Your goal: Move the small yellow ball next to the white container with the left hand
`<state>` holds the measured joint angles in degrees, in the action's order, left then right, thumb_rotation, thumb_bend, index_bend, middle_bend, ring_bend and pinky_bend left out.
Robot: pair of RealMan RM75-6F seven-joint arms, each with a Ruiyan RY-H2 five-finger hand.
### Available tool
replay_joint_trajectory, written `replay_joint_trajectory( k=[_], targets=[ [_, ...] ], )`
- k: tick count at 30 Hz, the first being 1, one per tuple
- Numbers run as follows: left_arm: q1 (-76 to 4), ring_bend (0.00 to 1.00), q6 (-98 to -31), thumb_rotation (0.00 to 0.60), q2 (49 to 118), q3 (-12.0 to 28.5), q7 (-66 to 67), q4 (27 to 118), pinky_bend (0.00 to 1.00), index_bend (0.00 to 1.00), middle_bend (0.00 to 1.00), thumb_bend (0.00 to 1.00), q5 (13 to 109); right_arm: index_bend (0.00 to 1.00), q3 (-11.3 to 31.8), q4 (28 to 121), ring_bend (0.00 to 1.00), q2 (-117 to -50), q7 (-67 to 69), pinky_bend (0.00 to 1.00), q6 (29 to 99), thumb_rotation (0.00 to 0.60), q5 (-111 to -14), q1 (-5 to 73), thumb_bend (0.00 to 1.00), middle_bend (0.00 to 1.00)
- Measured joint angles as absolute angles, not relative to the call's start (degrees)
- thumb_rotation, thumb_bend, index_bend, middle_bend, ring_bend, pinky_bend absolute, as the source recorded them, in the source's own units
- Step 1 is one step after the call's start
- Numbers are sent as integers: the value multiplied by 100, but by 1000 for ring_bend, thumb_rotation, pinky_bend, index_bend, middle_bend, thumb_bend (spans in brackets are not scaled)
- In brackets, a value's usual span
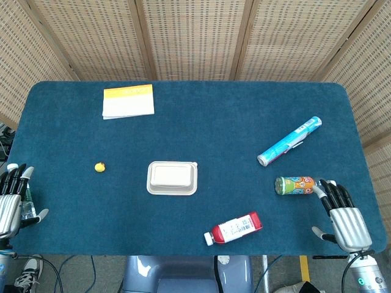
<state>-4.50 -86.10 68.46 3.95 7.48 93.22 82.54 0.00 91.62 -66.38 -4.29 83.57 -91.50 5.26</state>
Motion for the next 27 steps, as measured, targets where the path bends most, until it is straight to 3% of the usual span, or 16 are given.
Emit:
replay_joint_trajectory(
  k=[27],
  targets=[
    [-469,0,-8601,600,6866,410,721,9300,0,0,0,182,8250,92,-10,9150,0,-6629,-405,0,8335,600,-9142,529,0,0]
  ],
)
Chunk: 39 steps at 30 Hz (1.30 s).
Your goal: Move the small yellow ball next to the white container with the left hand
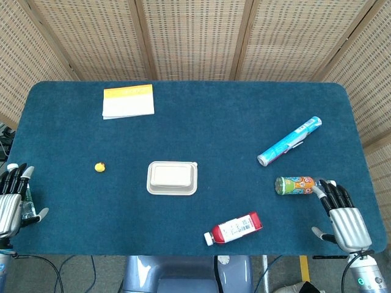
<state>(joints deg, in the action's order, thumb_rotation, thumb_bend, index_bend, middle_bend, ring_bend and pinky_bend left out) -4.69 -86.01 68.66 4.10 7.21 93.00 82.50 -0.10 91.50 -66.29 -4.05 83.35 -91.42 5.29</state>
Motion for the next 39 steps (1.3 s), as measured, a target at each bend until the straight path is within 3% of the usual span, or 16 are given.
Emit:
replay_joint_trajectory(
  k=[11,18,31,39],
  targets=[
    [-569,0,-8424,600,6860,469,567,9256,0,0,0,187,8180,115,-30,9162,0,-6652,-450,0,8292,600,-9137,535,0,0],
    [-957,0,-7684,600,6766,642,382,9105,0,9,0,193,7896,120,-46,9168,0,-6673,-491,0,8236,600,-9125,550,0,0],
    [-1969,0,-6002,600,6636,943,453,8742,0,189,0,209,7084,121,-35,9152,0,-6704,-531,0,8138,600,-9056,588,0,0],
    [-2475,0,-5486,600,6880,1026,1115,8465,0,269,0,213,6603,120,-11,9155,0,-6679,-465,0,8156,600,-9023,587,0,0]
  ],
)
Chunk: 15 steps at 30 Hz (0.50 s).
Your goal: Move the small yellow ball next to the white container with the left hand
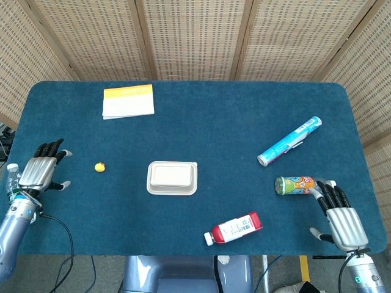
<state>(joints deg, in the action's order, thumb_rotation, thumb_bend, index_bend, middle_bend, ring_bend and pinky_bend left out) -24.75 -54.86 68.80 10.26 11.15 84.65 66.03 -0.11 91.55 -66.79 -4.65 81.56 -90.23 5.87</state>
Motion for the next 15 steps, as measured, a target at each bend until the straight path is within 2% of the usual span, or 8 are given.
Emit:
replay_joint_trajectory(
  k=[7,15],
  targets=[
    [-2917,0,-4957,600,7267,1026,1608,8020,0,277,0,218,5923,121,-12,9143,0,-6666,-410,0,8133,600,-9011,597,0,0],
    [-3268,0,-4663,600,7671,1018,1848,7536,0,286,0,220,5437,120,-3,9128,0,-6682,-422,0,8080,600,-8967,618,0,0]
  ],
)
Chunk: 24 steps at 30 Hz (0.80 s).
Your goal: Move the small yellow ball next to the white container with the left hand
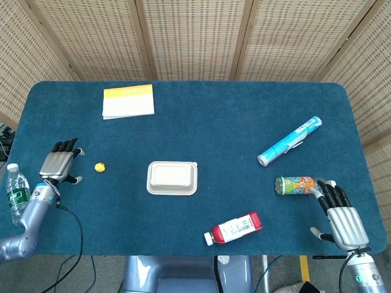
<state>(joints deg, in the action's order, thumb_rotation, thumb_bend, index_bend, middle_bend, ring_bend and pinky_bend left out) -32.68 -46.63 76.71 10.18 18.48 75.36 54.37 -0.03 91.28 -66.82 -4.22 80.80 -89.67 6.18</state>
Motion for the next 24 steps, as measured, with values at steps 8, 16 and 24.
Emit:
replay_joint_trajectory(
  k=[8,16,24],
  targets=[
    [-3525,0,-4496,600,7916,907,2183,7274,0,294,0,225,5172,120,26,9110,0,-6659,-333,0,8031,600,-8878,634,0,0],
    [-3772,0,-4392,600,8180,859,2428,7003,0,312,0,229,4861,120,40,9078,0,-6658,-297,0,7961,600,-8829,666,0,0],
    [-3984,0,-4281,600,8407,812,2618,6789,0,371,0,235,4628,120,100,8999,0,-6674,-192,0,7856,600,-8696,719,0,0]
  ],
)
